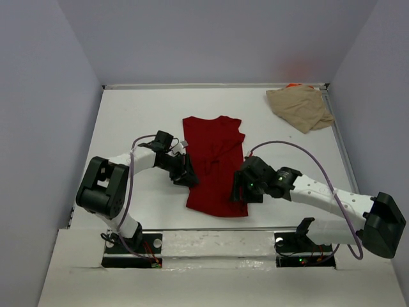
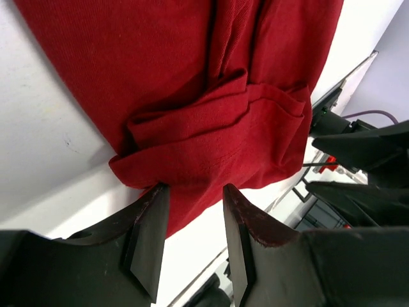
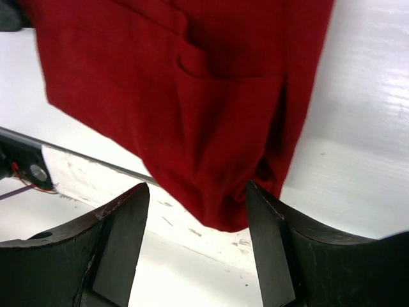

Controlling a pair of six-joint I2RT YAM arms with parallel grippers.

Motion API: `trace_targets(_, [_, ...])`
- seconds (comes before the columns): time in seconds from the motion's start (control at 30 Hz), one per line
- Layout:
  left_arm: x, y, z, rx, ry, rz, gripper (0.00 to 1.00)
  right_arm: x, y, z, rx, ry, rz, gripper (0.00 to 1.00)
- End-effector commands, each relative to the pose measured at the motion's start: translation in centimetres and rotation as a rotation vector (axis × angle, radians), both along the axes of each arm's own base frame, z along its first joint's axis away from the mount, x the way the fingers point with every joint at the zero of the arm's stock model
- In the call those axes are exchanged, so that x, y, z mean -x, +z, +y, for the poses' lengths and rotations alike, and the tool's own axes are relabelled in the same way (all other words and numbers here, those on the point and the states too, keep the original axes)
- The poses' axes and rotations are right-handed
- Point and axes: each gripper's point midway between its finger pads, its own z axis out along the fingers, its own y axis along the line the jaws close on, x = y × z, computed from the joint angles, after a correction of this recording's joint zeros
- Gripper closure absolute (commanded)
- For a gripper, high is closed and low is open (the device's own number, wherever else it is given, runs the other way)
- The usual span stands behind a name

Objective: Fold and stack the t-shirts
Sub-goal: Fold the tshirt

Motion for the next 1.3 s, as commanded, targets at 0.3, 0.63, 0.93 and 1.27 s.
trace_targets(0.3, [-0.3,0.8,-0.3,0.038,-0.022,-0.01,0.52,0.8,-0.1,-1.7,0.001,-0.064,0.018,0.35])
trace_targets(0.63, [-0.2,0.4,-0.4,0.043,-0.032,-0.005,0.57,-0.6,-0.9,1.7,-0.027,0.01,0.028,0.44])
trace_targets(0.93, [-0.2,0.4,-0.4,0.047,-0.04,-0.007,0.68,-1.2,-1.0,2.6,-0.032,0.03,0.023,0.69])
trace_targets(1.27, [-0.7,1.1,-0.1,0.019,-0.032,-0.048,1.0,-1.6,-2.1,2.0,-0.002,-0.019,0.018,1.0])
